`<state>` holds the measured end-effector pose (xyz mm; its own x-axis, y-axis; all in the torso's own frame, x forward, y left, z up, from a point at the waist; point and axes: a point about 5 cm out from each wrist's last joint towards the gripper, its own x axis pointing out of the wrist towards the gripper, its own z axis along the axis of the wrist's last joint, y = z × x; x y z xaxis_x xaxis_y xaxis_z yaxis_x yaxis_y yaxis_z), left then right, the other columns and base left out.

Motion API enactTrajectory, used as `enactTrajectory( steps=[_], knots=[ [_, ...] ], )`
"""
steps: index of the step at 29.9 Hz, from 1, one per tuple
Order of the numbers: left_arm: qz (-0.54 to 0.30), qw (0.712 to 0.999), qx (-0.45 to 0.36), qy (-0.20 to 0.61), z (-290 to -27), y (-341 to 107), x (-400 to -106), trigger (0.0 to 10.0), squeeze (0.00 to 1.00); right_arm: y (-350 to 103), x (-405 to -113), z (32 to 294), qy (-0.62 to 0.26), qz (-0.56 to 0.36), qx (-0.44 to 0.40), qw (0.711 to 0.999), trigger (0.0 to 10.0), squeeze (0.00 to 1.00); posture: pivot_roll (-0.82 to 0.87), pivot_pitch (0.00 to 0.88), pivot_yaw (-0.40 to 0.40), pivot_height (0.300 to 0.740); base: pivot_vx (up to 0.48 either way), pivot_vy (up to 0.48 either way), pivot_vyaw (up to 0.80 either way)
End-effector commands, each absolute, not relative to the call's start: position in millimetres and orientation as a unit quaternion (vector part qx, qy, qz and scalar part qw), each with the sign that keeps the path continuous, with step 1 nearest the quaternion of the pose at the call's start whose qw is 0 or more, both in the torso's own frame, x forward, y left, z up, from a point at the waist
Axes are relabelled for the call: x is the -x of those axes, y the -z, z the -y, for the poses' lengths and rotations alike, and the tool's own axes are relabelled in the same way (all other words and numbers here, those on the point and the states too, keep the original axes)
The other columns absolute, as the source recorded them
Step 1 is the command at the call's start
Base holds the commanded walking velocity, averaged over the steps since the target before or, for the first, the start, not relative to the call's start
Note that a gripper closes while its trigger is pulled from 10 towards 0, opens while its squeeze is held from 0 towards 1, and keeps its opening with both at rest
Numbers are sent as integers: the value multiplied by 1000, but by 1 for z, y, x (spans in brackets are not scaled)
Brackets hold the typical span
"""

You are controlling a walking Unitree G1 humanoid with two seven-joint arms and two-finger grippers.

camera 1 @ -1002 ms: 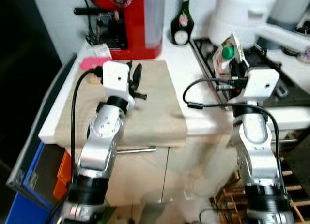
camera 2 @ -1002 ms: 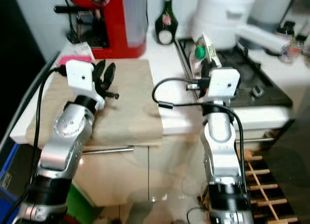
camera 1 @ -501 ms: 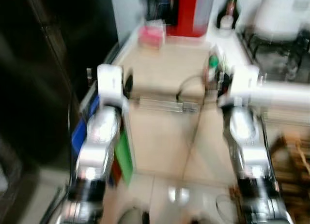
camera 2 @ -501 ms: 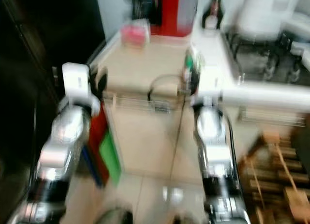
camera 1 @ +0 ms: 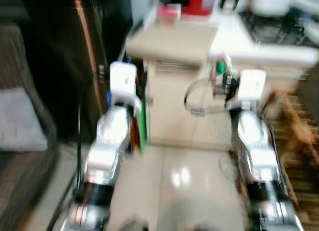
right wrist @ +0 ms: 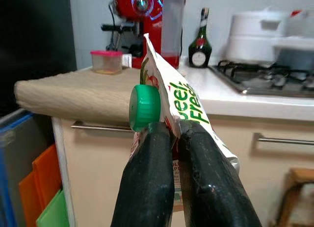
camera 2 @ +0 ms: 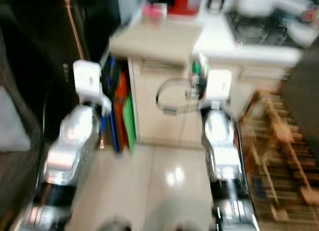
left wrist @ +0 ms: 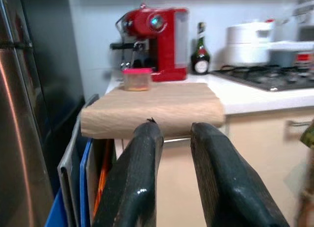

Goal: Restocking fridge

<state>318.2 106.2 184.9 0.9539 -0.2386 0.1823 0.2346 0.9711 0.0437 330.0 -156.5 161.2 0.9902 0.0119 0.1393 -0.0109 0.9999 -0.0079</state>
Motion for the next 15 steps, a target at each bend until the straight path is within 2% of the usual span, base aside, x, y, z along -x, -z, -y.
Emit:
enactTrajectory(
  steps=[1, 2, 9, 15],
  knots=[
    [97, 986, 3, 139, -105, -187, -317, 10000, 0, -167, -330, 157, -7, 79, -1, 997, 10000, 0, -19, 0, 46, 740, 0, 0, 0],
    [97, 986, 3, 139, -105, -187, -317, 10000, 0, -167, -330, 157, -7, 79, -1, 997, 10000, 0, -19, 0, 46, 740, 0, 0, 0],
    [97, 982, -2, 159, -105, -188, -316, 10000, 0, -163, -328, 156, -6, 71, -3, 997, 10000, 0, -21, 0, 52, 740, 0, -431, 0],
    [97, 980, 5, 175, -103, -188, -315, 10000, 0, -162, -328, 158, -2, 68, 0, 998, 10000, 0, -28, 0, 57, 740, 274, -391, 0]
  ],
)
